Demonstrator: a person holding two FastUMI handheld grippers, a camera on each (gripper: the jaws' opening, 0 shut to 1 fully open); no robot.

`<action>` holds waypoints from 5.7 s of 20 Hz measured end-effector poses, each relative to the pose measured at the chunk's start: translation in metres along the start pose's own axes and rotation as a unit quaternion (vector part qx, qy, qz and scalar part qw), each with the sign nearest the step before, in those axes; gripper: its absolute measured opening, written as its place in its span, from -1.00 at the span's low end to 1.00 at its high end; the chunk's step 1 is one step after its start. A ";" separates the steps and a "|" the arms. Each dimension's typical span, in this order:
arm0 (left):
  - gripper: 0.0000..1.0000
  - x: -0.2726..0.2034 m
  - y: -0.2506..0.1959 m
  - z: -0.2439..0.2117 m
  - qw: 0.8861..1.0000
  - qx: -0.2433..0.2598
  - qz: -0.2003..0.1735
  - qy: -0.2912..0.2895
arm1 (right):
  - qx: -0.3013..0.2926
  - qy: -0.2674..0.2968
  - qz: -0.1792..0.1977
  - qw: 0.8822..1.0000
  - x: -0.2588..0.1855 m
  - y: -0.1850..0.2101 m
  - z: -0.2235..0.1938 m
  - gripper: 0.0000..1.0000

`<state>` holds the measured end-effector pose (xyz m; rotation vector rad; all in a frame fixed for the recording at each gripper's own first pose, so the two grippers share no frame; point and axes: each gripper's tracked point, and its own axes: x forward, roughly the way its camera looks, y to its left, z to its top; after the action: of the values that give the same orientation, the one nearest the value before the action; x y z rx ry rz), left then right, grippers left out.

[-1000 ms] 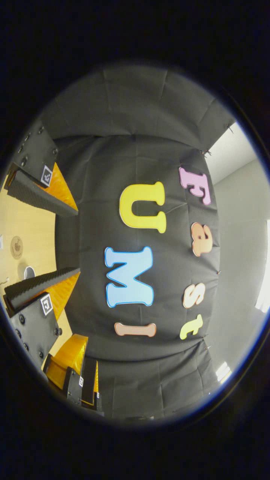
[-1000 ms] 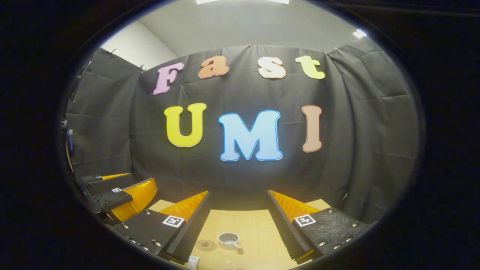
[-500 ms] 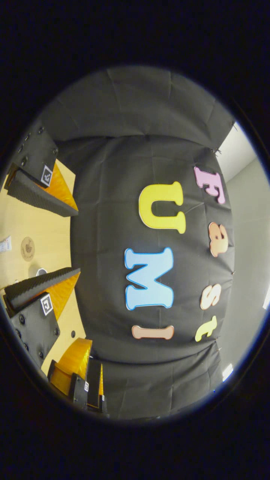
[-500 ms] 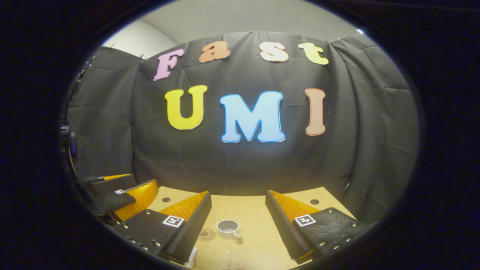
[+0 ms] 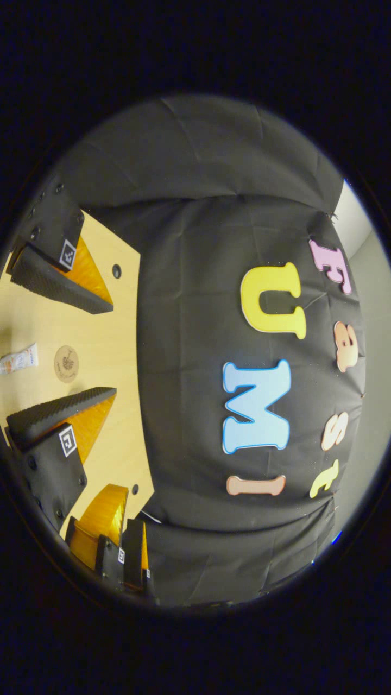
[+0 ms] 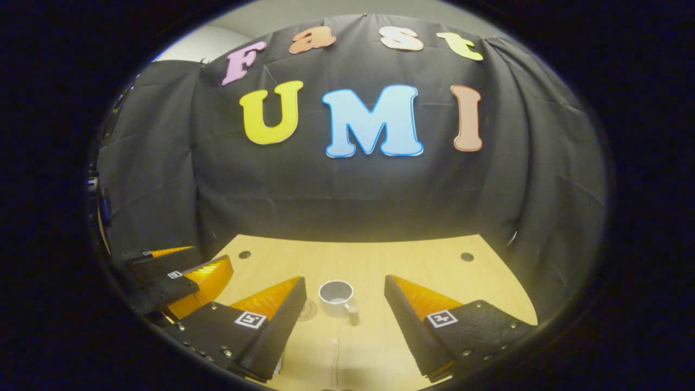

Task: Put the toothbrush and toothpaste on the desktop into the cup, then pick up the cup and place it on the coaster on the desktop.

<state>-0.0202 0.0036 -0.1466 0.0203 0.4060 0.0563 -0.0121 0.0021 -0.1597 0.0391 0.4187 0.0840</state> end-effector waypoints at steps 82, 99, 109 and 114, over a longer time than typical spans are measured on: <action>-0.64 0.033 0.005 -0.308 0.880 -0.039 0.045 0.472 | 0.010 0.430 -0.003 0.903 0.062 0.014 -0.272 -0.93; -0.64 0.047 0.019 -0.266 0.901 -0.055 0.041 0.429 | 0.044 0.314 0.024 0.948 0.084 0.032 -0.142 -0.93; -0.64 0.042 0.031 -0.266 0.898 -0.064 0.046 0.433 | 0.047 0.232 0.031 0.971 0.155 0.043 -0.056 -0.93; -0.64 0.051 0.033 -0.254 0.901 -0.061 0.043 0.428 | 0.062 0.206 0.028 0.976 0.193 0.040 -0.034 -0.93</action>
<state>-0.0758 0.0418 -0.3986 -0.1149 1.2857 0.1801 0.1467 0.0599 -0.2662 0.1591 0.8380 0.1209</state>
